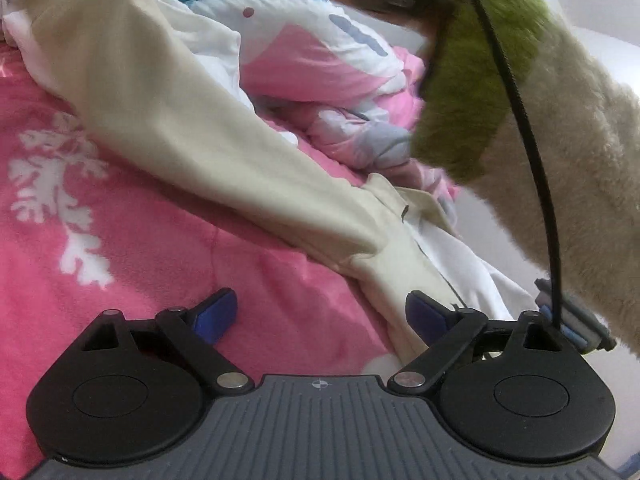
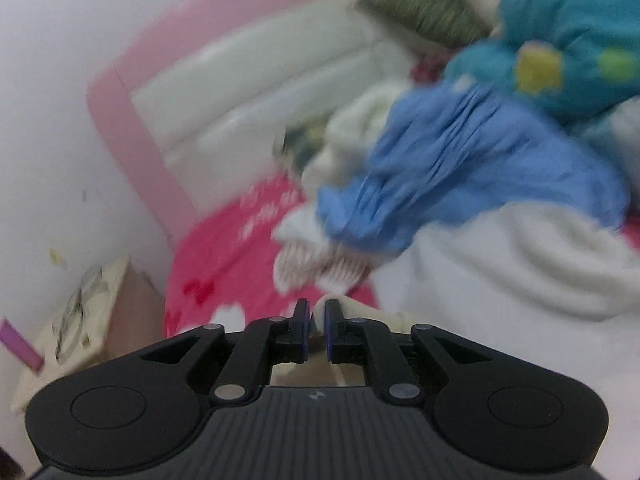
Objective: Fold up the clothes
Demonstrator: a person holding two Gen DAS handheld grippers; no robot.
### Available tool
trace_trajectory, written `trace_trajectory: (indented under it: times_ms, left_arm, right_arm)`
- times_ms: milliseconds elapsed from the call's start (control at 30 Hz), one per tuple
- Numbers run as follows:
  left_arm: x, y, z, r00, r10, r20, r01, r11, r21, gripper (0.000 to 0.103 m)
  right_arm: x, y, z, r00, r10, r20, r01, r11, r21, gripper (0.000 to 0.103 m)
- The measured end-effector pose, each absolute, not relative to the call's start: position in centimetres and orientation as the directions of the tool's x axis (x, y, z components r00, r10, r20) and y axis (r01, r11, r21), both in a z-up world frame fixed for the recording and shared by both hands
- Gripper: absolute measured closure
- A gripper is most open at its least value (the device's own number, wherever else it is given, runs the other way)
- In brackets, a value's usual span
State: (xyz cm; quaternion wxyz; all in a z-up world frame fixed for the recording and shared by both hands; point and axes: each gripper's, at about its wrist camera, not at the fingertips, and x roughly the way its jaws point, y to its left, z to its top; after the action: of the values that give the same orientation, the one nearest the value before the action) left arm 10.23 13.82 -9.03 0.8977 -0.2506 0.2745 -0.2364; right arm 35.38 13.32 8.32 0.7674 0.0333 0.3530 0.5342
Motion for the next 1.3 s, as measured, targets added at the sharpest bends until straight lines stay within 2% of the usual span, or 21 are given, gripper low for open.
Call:
trace_trajectory:
  times_ms: [100,200,400,433,567,733,833,933,1033,1200,1233,1267,1300]
  left_arm:
    - [10.8,14.4,-8.8,0.756,-0.538,-0.374,0.277,0.780,-0.562,0.011]
    - [10.8,15.1,-8.5,0.778,-0.521,-0.351,0.262,0.777,-0.572,0.011]
    - [12.4,15.6,-6.9,0.846,-0.422,-0.326,0.208,0.825,-0.526,0.011]
    - [12.8,15.9,-6.6,0.857,-0.402,-0.323,0.192,0.830,-0.524,0.011]
    - [14.4,16.8,-6.0,0.877,-0.353,-0.327,0.153,0.849,-0.506,0.011]
    - [15.3,16.8,-6.6,0.886,-0.316,-0.340,0.146,0.886,-0.441,0.011]
    - [15.4,16.6,-7.0,0.881,-0.318,-0.350,0.150,0.890,-0.432,0.011]
    - [15.6,16.5,-7.4,0.877,-0.320,-0.359,0.153,0.893,-0.422,0.011]
    - [15.8,16.2,-7.8,0.872,-0.319,-0.371,0.154,0.899,-0.411,0.011]
    - [16.3,16.3,-8.3,0.869,-0.305,-0.389,0.129,0.900,-0.417,0.011]
    - [16.3,16.4,-8.3,0.870,-0.301,-0.390,0.123,0.899,-0.421,0.011]
    - [16.4,16.4,-8.3,0.872,-0.297,-0.390,0.117,0.898,-0.424,0.011]
    - [16.4,16.5,-8.4,0.873,-0.293,-0.389,0.111,0.898,-0.426,0.011]
  right_arm:
    - [35.7,6.3,12.0,0.313,0.856,-0.411,-0.770,0.482,0.418,0.093]
    - [35.3,-2.5,15.0,0.495,0.798,-0.343,-0.720,0.598,0.352,0.092]
    - [32.8,-13.0,13.0,0.653,0.626,-0.426,-0.569,0.777,0.270,0.090]
    - [32.4,-13.2,11.6,0.648,0.603,-0.465,-0.565,0.790,0.236,0.090]
    - [31.9,-12.3,5.3,0.601,0.500,-0.624,-0.606,0.794,0.052,0.073]
    - [32.9,-9.9,-0.3,0.573,0.397,-0.717,-0.704,0.686,-0.183,0.068]
    - [35.2,-8.2,-1.8,0.491,0.400,-0.774,-0.802,0.555,-0.223,0.043]
    - [37.0,-6.0,-3.1,0.397,0.384,-0.834,-0.887,0.394,-0.241,0.041]
    - [38.4,-3.8,-4.5,0.277,0.362,-0.890,-0.942,0.287,-0.176,0.037]
    - [39.5,-2.3,-6.7,0.137,0.274,-0.952,-0.972,0.221,-0.076,0.038]
    - [39.5,-2.4,-6.5,0.126,0.273,-0.954,-0.971,0.230,-0.062,0.045]
    - [39.1,-2.5,-6.3,0.117,0.268,-0.956,-0.970,0.235,-0.053,0.060]
    - [38.7,-2.6,-6.1,0.109,0.264,-0.958,-0.970,0.240,-0.044,0.068]
